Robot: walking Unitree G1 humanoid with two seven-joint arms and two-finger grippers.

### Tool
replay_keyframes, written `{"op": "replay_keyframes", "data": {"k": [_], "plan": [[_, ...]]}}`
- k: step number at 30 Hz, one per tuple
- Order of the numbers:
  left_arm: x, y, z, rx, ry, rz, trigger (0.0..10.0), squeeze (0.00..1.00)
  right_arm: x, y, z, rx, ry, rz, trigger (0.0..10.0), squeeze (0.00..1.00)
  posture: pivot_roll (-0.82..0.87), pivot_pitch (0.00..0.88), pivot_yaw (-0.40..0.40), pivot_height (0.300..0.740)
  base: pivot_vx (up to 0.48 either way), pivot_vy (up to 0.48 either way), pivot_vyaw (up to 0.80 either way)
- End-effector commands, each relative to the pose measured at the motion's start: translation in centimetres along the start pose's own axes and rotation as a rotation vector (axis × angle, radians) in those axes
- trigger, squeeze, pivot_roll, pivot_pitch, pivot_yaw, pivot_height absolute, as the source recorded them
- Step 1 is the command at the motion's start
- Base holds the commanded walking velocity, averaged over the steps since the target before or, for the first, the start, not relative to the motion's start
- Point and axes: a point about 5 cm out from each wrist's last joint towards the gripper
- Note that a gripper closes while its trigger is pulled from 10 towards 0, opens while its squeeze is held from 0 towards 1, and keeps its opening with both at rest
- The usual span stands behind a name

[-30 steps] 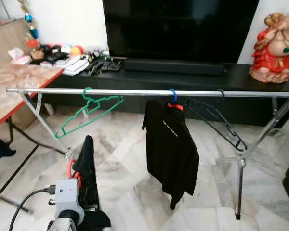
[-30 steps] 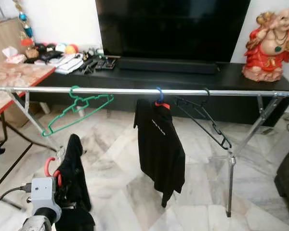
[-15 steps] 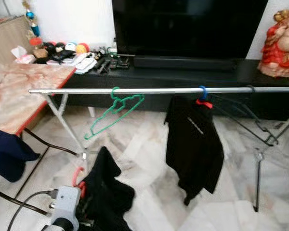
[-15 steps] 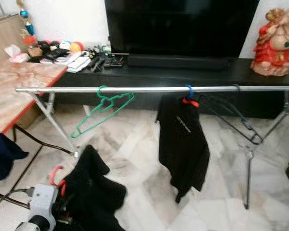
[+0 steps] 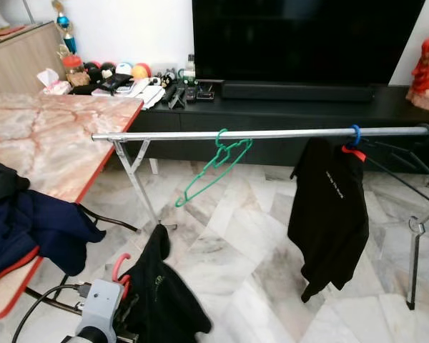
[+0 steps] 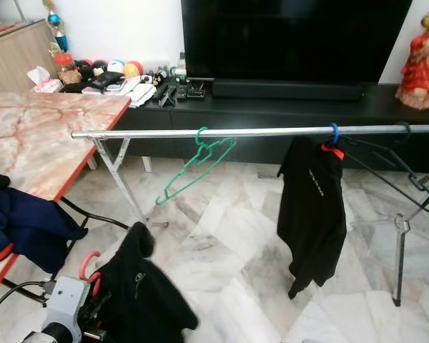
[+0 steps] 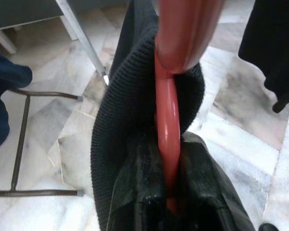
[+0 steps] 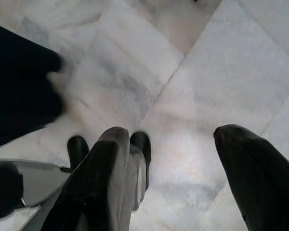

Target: Hang hanger

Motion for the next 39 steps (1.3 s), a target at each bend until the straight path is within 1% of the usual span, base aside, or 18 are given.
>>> {"op": "replay_keyframes", "data": {"k": [1, 6, 17, 22, 24, 26, 29, 32, 33, 36, 39], "plan": [[0.1, 0.6, 0.2, -0.023, 0.003, -0.024, 10.0, 0.0, -0.1, 0.6, 0.2, -0.006, 0.005, -0.02, 10.0, 0.0, 0.03, 0.03, 0.005, 0.74, 0.0, 0.0, 0.0], [0.2, 0.6, 0.0, -0.036, -0.006, -0.018, 10.0, 0.0, -0.1, 0.6, 0.3, -0.017, 0.006, -0.025, 10.0, 0.0, 0.03, 0.036, 0.01, 0.74, 0.0, 0.0, 0.0], [0.0, 1.0, -0.1, -0.033, -0.009, -0.034, 10.0, 0.0, -0.1, 0.6, 0.3, -0.02, 0.006, -0.024, 10.0, 0.0, 0.03, 0.041, 0.012, 0.74, 0.0, 0.0, 0.0], [-0.1, 1.3, 0.1, -0.032, 0.022, -0.045, 10.0, 0.0, -0.1, 0.6, 0.3, -0.019, 0.009, -0.024, 10.0, 0.0, 0.03, 0.043, 0.012, 0.74, 0.0, 0.0, 0.0], [-0.2, 1.4, 0.3, -0.067, 0.042, -0.048, 10.0, 0.0, -0.1, 0.6, 0.3, -0.019, 0.009, -0.025, 10.0, 0.0, 0.03, 0.045, 0.011, 0.74, 0.0, -0.24, 0.0], [-0.2, 1.4, 0.4, -0.075, 0.049, -0.049, 10.0, 0.0, -0.1, 0.6, 0.3, -0.019, 0.009, -0.025, 10.0, 0.0, 0.03, 0.045, 0.011, 0.74, 0.0, -0.48, 0.0], [-0.3, 1.4, 0.6, -0.053, 0.06, -0.048, 10.0, 0.0, -0.1, 0.6, 0.3, -0.019, 0.009, -0.024, 10.0, 0.0, 0.03, 0.047, 0.011, 0.74, 0.0, -0.48, 0.0], [-0.3, 1.5, 0.7, -0.049, 0.069, -0.049, 10.0, 0.0, -0.1, 0.5, 0.3, -0.019, 0.009, -0.024, 10.0, 0.0, 0.03, 0.049, 0.011, 0.74, 0.0, -0.406, 0.0], [-0.3, 1.4, 0.7, -0.033, 0.076, -0.05, 10.0, 0.0, -0.1, 0.5, 0.3, -0.019, 0.009, -0.024, 10.0, 0.0, 0.03, 0.05, 0.011, 0.74, 0.0, 0.0, 0.0], [-0.3, 1.5, 0.7, -0.037, 0.077, -0.051, 10.0, 0.0, -0.1, 0.5, 0.3, -0.019, 0.009, -0.023, 10.0, 0.0, 0.03, 0.05, 0.011, 0.74, 0.0, 0.0, 0.0], [-0.3, 1.5, 0.9, -0.021, 0.092, -0.057, 10.0, 0.0, -0.1, 0.6, 0.3, -0.018, 0.01, -0.023, 10.0, 0.0, 0.03, 0.051, 0.011, 0.74, 0.0, 0.0, 0.0]]}}
Point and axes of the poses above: a point about 5 cm out from each wrist's last joint towards the gripper, its own x axis pointing back from the gripper into the wrist, its own y axis along the axis of the wrist's last joint, z = x × y, and after that the axes turned 6 degrees about -x, right-handed
